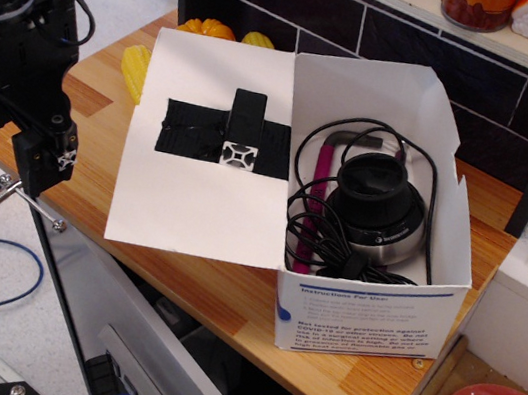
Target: Close white1fbox flap
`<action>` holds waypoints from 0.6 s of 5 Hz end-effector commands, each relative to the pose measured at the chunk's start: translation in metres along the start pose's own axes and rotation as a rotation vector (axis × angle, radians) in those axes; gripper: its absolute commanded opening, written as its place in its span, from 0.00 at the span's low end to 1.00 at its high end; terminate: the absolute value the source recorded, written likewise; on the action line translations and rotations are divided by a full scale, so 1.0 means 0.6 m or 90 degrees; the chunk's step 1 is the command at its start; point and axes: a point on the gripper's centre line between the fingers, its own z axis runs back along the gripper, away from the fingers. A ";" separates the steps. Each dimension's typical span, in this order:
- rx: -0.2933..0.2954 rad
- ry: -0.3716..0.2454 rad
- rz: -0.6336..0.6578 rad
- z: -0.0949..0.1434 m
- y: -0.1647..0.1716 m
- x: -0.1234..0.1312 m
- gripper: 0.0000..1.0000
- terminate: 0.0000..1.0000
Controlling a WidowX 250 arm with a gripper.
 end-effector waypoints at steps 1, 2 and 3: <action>0.000 0.000 0.000 0.000 0.000 0.000 1.00 0.00; -0.015 -0.014 -0.011 -0.008 -0.011 0.018 1.00 0.00; -0.022 -0.024 -0.014 -0.014 -0.028 0.031 1.00 0.00</action>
